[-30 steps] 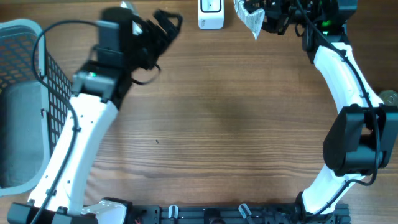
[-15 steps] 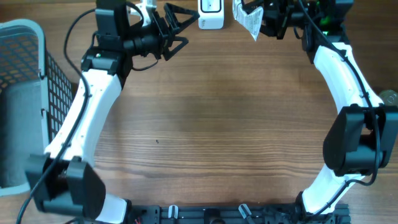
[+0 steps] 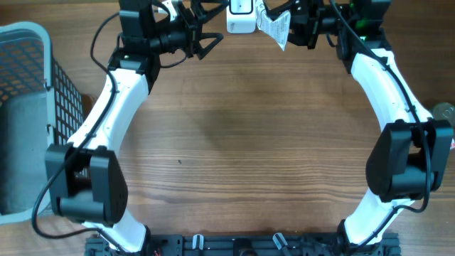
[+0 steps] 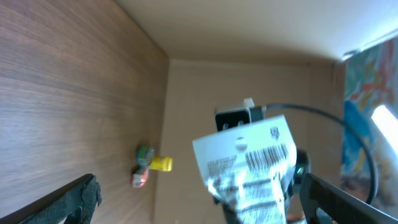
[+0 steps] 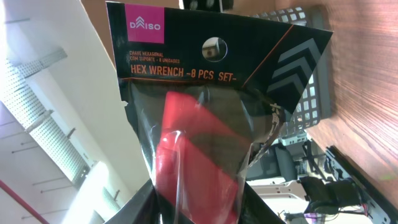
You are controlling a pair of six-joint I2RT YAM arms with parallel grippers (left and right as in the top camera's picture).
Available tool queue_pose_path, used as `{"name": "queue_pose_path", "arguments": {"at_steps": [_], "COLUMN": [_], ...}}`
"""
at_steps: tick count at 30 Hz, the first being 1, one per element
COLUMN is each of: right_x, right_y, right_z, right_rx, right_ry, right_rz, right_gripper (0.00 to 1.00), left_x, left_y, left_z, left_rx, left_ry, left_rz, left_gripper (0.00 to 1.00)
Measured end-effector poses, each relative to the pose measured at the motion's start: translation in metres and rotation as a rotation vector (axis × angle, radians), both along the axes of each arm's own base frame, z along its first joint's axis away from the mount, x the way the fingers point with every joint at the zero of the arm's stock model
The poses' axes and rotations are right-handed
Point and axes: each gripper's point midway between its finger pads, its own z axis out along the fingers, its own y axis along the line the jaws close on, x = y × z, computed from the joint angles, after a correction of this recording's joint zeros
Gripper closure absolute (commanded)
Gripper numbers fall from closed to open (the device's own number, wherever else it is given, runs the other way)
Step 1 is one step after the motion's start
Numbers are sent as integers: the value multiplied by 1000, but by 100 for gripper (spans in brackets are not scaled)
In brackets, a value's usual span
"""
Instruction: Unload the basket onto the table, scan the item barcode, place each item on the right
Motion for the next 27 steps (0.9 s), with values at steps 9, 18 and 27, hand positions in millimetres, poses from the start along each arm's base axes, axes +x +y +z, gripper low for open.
{"name": "queue_pose_path", "arguments": {"at_steps": [9, 18, 27], "right_x": [-9, -13, -15], "right_y": [17, 20, 22], "right_z": [0, 7, 9], "right_rx": [-2, -2, -1], "right_ry": [29, 24, 20], "right_rz": [40, 47, 52], "right_gripper": [95, 95, 95], "left_x": [9, 7, 5], "left_y": [-24, -45, -54], "left_z": [21, 35, 44], "left_rx": [-159, -256, -301], "left_ry": [88, 162, 180], "left_rz": [39, 64, 68], "left_gripper": [0, 0, 0]}}
